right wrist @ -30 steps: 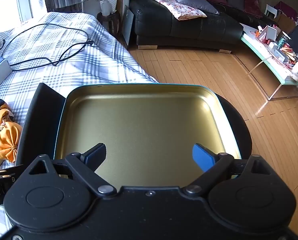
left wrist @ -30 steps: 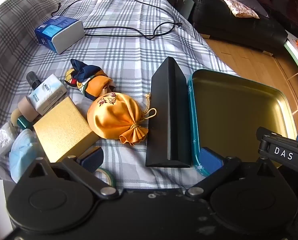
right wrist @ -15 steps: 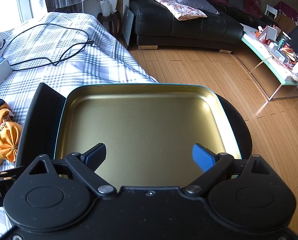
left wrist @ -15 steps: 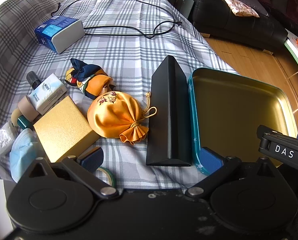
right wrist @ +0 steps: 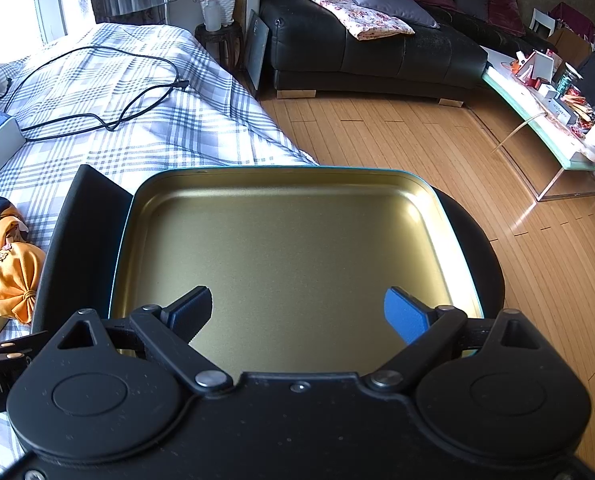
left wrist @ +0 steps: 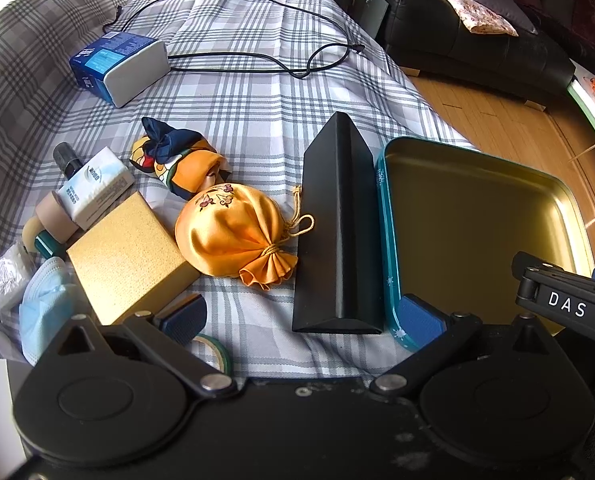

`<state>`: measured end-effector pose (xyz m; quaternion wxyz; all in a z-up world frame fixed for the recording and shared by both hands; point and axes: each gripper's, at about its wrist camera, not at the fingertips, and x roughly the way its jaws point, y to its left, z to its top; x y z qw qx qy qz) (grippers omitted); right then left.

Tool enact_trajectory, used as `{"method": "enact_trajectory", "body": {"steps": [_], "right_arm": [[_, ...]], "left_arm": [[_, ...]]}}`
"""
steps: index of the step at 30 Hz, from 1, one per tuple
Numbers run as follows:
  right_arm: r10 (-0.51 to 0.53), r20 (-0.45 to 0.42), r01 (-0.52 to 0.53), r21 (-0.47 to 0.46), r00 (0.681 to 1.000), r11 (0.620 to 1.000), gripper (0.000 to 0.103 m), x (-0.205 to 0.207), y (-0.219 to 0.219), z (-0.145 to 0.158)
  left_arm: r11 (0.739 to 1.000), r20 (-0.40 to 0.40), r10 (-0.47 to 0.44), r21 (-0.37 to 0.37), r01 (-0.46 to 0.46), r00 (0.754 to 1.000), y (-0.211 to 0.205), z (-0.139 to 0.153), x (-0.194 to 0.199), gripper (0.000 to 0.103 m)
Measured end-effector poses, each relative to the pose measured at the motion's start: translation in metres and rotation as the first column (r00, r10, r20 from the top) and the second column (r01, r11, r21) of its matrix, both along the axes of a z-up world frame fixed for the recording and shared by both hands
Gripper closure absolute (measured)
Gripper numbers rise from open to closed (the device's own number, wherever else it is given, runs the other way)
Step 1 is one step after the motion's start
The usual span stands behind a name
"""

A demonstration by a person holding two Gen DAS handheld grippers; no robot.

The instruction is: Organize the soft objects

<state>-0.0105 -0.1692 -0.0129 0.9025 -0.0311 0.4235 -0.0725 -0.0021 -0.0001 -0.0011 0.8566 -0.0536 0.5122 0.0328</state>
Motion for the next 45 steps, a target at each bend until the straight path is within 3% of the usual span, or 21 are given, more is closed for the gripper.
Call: {"method": "enact_trajectory", "body": {"steps": [14,23,29,37,45], "right_arm": [[0.006,-0.011,-0.006,0.006,1.0,1.0,0.014,0.002,0.003,-0.003],[-0.004,-0.034,0.006,0.047,0.999,0.999,0.024,0.005,-0.002,-0.004],[-0.013,-0.034,0.015,0.06,0.999,0.998,0.025,0.002,-0.002,-0.003],[0.03,0.011,-0.031,0.038,0.999,0.999,0.026,-0.007,0.007,0.009],[0.13,0.073,-0.136,0.086,0.989,0.987,0.031,-0.013,0.042,0.033]], "left_arm": [[1.0,0.027,0.012,-0.009,-0.011,1.0,0.002,0.002,0.0,0.001],[1.0,0.032,0.009,-0.024,-0.008,0.999,0.002,0.006,-0.003,0.001],[1.0,0.068,0.021,-0.013,-0.02,0.997,0.01,0.02,-0.006,0.001],[0.994,0.118,0.11,0.005,-0.112,0.987,0.049,0.041,-0.004,0.001],[0.979,0.129,0.195,0.03,-0.201,0.972,0.095,0.054,-0.005,0.001]]}}
